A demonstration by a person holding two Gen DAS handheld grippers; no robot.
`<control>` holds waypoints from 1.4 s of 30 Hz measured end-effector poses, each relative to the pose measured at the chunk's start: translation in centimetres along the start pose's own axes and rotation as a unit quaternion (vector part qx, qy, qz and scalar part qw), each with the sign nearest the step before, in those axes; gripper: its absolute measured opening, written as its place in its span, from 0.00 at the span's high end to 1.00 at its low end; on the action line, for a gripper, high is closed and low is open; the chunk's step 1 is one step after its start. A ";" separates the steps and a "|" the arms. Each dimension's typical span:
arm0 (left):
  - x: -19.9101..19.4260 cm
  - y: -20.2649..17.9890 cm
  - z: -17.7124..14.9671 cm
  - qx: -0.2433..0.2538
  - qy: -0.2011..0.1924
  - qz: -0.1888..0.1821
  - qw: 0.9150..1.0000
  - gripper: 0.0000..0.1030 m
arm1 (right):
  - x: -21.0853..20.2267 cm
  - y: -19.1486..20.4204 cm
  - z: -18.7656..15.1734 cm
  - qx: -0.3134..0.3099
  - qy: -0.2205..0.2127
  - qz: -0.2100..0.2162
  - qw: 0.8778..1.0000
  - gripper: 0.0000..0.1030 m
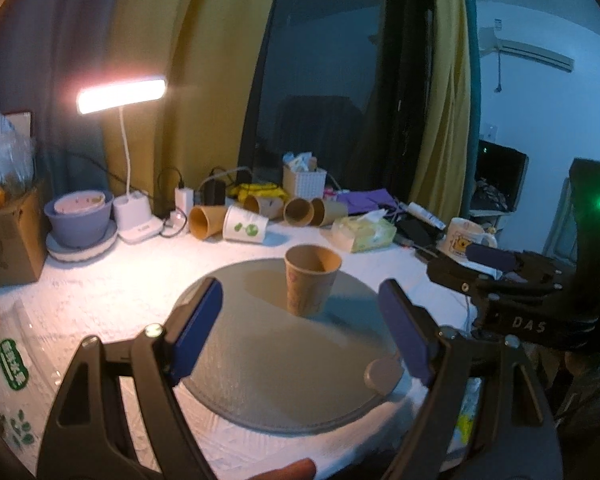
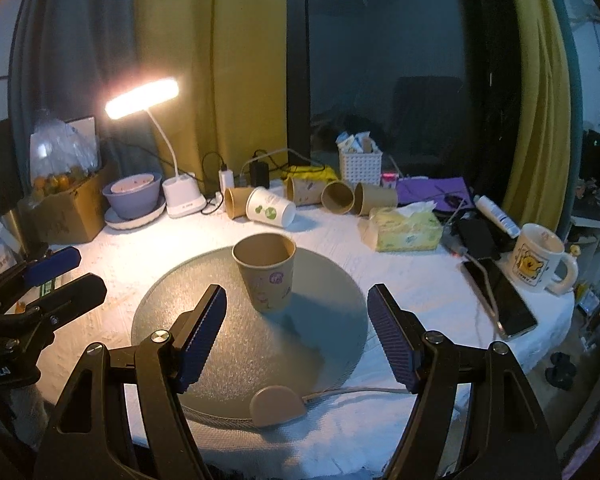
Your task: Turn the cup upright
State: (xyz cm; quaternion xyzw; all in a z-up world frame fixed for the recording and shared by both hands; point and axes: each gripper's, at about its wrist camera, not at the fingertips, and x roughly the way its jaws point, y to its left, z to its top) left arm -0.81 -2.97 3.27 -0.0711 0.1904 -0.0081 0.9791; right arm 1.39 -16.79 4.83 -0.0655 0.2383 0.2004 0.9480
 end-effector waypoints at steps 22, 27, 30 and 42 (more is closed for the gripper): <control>-3.6 -2.8 2.4 0.035 -0.070 -0.002 0.997 0.21 | -6.0 -0.2 1.9 -0.011 -0.051 -0.012 0.999 0.26; -4.4 -3.1 2.8 0.038 -0.082 -0.002 0.996 0.21 | -6.9 0.0 2.3 -0.014 -0.061 -0.014 0.998 0.26; -4.8 -3.4 3.0 0.042 -0.088 0.000 0.995 0.21 | -7.5 0.0 2.5 -0.015 -0.066 -0.015 0.998 0.26; -5.8 -3.9 3.1 0.055 -0.110 0.006 0.992 0.21 | -8.9 0.4 2.8 -0.024 -0.077 -0.017 0.997 0.26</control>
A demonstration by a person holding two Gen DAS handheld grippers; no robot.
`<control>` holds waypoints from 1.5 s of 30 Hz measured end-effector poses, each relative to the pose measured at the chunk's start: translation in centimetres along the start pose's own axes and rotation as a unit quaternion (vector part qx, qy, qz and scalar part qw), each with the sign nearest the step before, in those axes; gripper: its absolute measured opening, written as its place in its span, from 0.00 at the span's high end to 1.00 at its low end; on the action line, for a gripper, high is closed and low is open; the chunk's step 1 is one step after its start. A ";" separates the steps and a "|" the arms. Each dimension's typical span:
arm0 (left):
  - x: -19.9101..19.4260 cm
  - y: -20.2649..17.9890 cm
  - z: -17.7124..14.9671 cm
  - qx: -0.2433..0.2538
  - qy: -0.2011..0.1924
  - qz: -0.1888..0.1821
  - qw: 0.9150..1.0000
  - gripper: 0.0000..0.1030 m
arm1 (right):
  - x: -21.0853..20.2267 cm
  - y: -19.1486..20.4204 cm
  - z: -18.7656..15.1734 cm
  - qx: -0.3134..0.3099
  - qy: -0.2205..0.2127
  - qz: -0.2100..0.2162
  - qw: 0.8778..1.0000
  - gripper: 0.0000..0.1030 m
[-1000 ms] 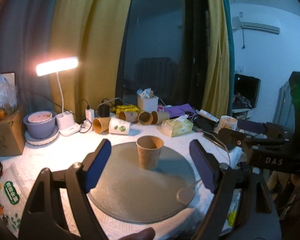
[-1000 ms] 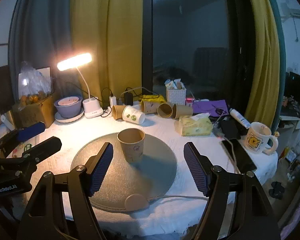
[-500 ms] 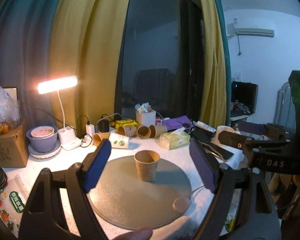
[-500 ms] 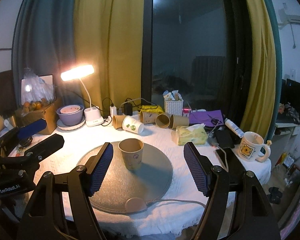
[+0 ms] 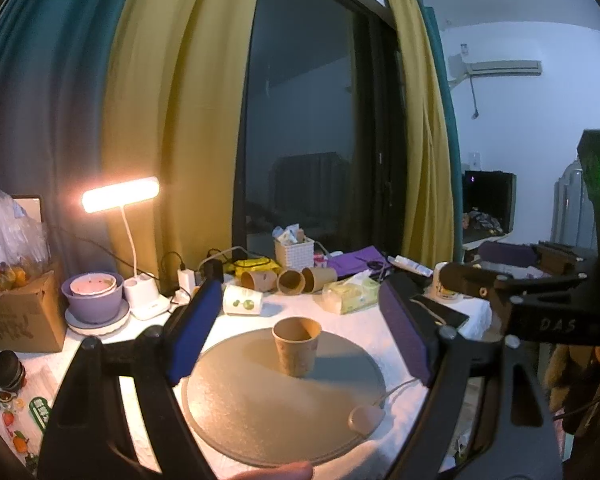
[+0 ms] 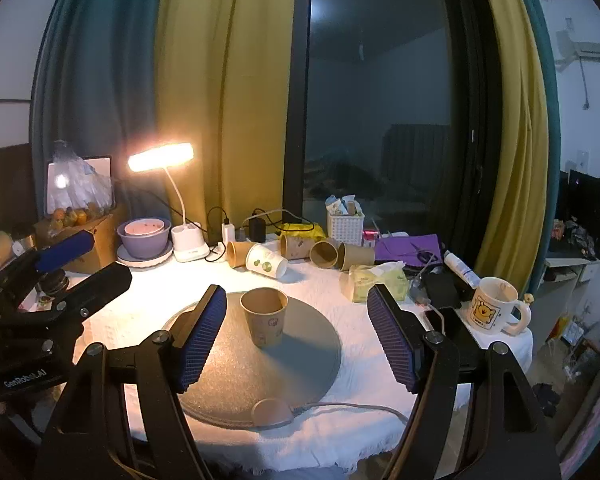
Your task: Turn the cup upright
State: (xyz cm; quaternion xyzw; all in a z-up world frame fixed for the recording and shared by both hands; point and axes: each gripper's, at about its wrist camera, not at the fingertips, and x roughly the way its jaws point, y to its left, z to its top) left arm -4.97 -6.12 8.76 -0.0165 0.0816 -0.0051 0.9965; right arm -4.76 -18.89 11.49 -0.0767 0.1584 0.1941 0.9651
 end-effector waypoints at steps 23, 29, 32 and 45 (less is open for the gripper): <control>0.5 0.3 -0.6 -0.012 0.017 -0.009 1.000 0.20 | 1.2 -0.5 -0.5 0.007 0.020 0.003 1.000 0.26; 0.5 0.3 -0.6 -0.012 0.017 -0.009 1.000 0.20 | 1.2 -0.5 -0.6 0.006 0.021 0.003 1.000 0.26; 0.5 0.3 -0.6 -0.012 0.017 -0.008 1.000 0.20 | 1.2 -0.5 -0.7 0.006 0.021 0.003 1.000 0.26; 0.5 0.2 -0.5 -0.012 0.017 -0.008 1.000 0.20 | 1.4 -0.5 -1.5 0.007 0.026 0.004 1.000 0.26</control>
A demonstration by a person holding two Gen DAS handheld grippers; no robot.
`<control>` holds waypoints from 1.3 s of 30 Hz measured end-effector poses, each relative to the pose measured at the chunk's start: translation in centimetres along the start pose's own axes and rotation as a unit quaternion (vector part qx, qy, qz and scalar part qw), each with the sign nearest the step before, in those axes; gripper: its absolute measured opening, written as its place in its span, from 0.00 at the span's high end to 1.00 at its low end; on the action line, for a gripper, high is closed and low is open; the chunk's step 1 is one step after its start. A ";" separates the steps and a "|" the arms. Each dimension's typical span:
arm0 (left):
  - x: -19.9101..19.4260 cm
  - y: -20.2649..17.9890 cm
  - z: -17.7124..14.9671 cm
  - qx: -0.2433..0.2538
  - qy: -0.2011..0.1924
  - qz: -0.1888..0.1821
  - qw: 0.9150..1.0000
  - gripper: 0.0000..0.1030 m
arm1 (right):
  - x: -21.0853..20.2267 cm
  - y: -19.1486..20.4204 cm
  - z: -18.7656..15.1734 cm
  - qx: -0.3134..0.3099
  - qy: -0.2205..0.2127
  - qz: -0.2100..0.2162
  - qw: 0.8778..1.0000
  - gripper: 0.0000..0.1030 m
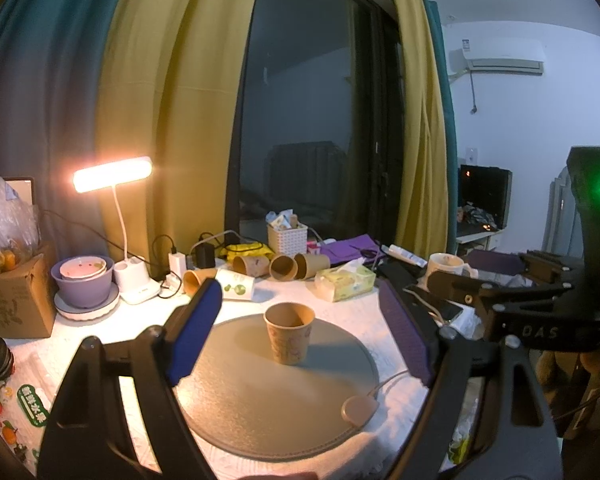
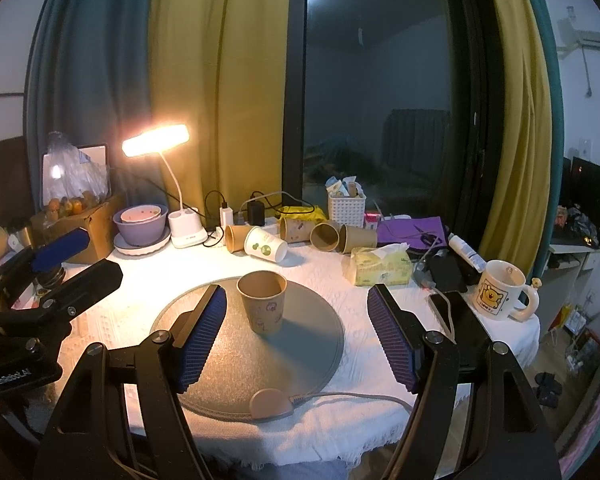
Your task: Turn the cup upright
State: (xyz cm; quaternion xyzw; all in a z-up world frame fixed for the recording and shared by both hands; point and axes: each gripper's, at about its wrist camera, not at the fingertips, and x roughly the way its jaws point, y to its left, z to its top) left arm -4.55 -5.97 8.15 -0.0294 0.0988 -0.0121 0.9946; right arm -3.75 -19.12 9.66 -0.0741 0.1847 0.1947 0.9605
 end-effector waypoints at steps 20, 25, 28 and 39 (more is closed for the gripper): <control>0.0 -0.1 0.1 -0.001 0.000 0.000 1.000 0.20 | 0.2 0.0 0.0 -0.001 0.002 0.001 1.000 0.26; 0.0 -0.1 0.1 -0.002 0.000 0.001 1.000 0.20 | 0.3 0.1 0.1 0.000 0.002 0.001 1.000 0.26; 0.0 0.0 0.1 -0.001 0.000 0.000 1.000 0.20 | 0.3 0.1 0.1 -0.001 0.003 0.001 1.000 0.26; 0.0 0.1 0.1 -0.002 0.001 0.000 1.000 0.20 | 0.3 0.1 0.0 -0.001 0.003 0.001 1.000 0.26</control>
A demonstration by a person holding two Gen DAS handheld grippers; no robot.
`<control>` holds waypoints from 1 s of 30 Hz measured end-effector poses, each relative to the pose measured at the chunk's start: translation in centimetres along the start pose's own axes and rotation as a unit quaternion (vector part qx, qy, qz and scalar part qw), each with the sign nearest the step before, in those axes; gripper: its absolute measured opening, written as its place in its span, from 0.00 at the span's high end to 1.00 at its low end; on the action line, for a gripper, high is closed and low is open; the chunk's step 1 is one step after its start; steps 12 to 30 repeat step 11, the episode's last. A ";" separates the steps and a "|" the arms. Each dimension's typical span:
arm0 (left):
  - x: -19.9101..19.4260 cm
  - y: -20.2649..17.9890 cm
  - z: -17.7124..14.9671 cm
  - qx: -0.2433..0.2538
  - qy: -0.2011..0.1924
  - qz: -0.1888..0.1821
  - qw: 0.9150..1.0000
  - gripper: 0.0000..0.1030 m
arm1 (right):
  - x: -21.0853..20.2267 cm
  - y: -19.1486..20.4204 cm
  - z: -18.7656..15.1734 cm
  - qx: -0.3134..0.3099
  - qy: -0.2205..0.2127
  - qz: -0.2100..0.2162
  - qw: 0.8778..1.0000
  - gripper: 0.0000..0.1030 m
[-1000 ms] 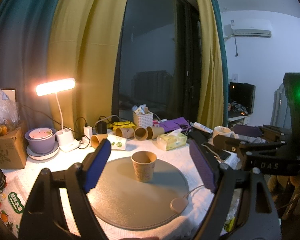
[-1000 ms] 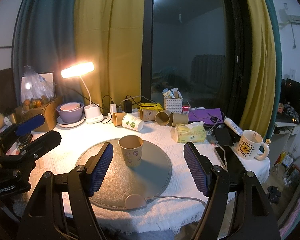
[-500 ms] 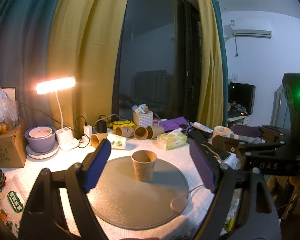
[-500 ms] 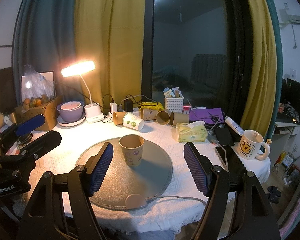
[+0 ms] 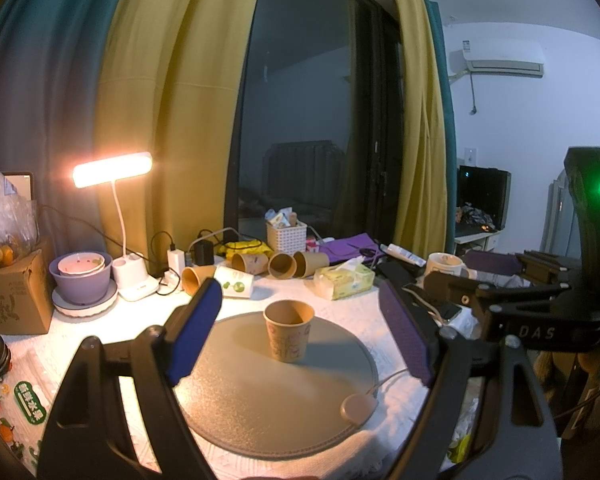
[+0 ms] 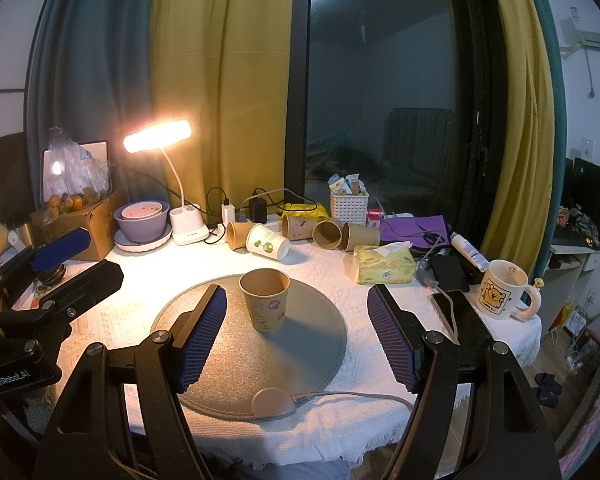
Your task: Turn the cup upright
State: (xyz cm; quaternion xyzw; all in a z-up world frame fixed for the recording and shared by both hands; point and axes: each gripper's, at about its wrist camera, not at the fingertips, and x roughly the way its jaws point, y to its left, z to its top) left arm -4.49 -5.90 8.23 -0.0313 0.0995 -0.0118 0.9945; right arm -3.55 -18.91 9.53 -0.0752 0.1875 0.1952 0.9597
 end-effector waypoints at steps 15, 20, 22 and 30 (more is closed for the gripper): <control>-0.2 -0.4 -0.2 0.008 -0.013 -0.006 1.000 0.20 | 0.1 0.0 0.1 0.000 0.000 0.000 1.000 0.26; -0.2 -0.4 -0.2 0.008 -0.013 -0.006 1.000 0.20 | 0.1 0.0 0.1 0.000 0.000 0.000 1.000 0.26; -0.2 -0.4 -0.2 0.008 -0.013 -0.006 1.000 0.20 | 0.1 0.0 0.1 0.000 0.000 0.000 1.000 0.26; -0.2 -0.4 -0.2 0.008 -0.013 -0.006 1.000 0.20 | 0.1 0.0 0.1 0.000 0.000 0.000 1.000 0.26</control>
